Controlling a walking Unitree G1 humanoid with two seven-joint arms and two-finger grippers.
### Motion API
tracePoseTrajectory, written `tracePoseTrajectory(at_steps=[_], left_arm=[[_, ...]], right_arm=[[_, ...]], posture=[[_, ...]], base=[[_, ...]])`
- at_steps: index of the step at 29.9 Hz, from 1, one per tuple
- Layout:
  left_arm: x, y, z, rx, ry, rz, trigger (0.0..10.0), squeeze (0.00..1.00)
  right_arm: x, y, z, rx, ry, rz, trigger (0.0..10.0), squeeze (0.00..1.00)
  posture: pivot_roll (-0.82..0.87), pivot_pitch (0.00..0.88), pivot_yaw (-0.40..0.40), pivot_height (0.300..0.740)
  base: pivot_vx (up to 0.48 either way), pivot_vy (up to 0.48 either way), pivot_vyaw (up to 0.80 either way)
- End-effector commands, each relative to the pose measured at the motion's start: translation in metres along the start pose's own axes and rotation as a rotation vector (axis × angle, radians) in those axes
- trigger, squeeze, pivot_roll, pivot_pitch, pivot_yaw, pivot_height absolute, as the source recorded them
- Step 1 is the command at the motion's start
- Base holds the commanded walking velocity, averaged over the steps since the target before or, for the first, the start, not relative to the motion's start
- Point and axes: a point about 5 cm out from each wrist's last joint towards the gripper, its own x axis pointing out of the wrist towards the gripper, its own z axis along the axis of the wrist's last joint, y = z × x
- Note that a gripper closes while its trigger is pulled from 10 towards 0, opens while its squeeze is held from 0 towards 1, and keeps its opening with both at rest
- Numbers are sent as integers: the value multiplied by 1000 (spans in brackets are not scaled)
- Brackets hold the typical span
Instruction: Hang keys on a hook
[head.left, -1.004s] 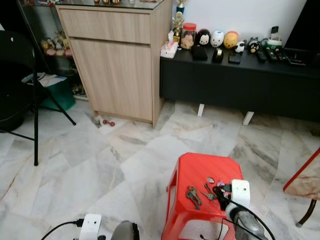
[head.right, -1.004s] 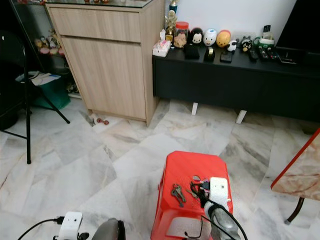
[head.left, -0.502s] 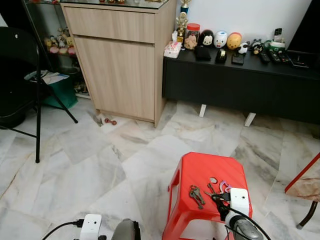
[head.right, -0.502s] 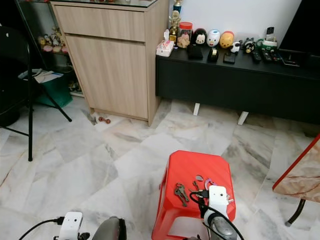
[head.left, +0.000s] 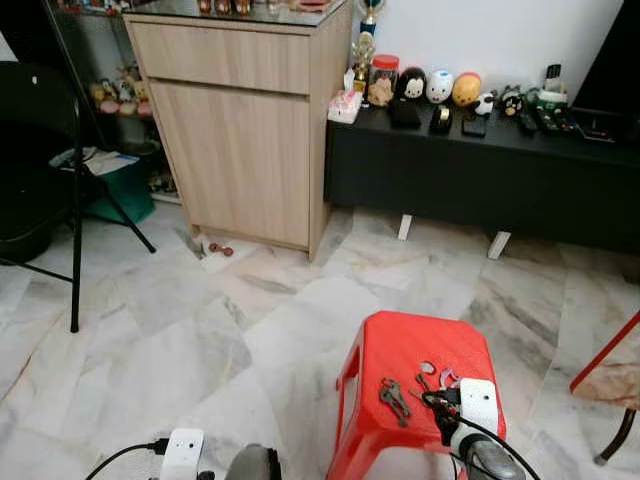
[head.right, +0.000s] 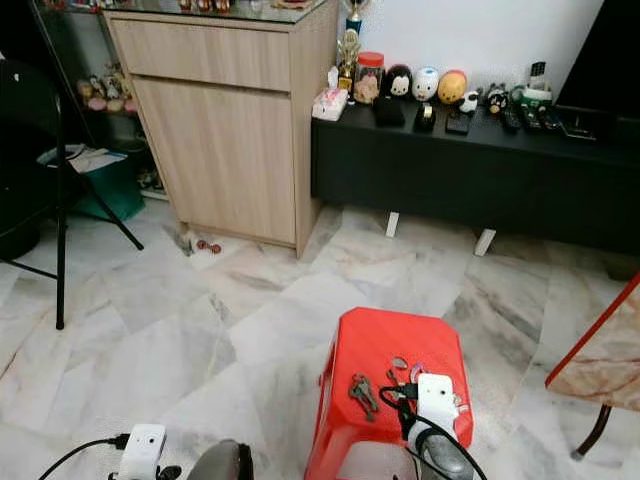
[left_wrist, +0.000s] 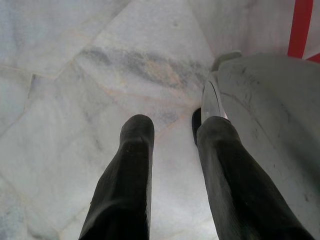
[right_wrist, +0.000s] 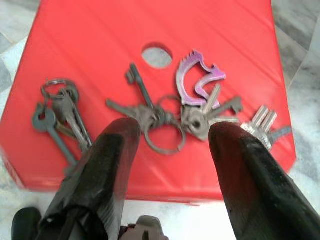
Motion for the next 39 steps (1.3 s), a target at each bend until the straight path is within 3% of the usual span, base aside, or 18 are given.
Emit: tracePoseTrajectory(at_steps=[1, 11, 15, 26, 39], left_arm=[[0, 1, 2, -9, 5, 0, 10000, 0], [0, 2, 2, -8, 3, 3, 10000, 0], [0, 2, 1, -8, 5, 2, 10000, 0], [0, 1, 1, -3, 7, -3, 10000, 0], [0, -2, -3, 0, 15, -10, 10000, 0]], right_arm=[[0, -1, 1, -3, 4, -2, 10000, 0], [0, 0, -3, -30, 21, 3, 10000, 0], [-2, 1, -10, -80, 57, 15, 10000, 0], [-1, 11, -5, -404, 39, 137, 10000, 0], [2, 22, 8, -552, 5, 215, 10000, 0]], posture=[[17, 0, -33, 638], [18, 0, -34, 638], [18, 0, -35, 638], [6, 0, -32, 638], [10, 0, -44, 638]], base=[[375, 0, 0], [196, 0, 0], [0, 0, 0], [0, 0, 0], [0, 0, 0]])
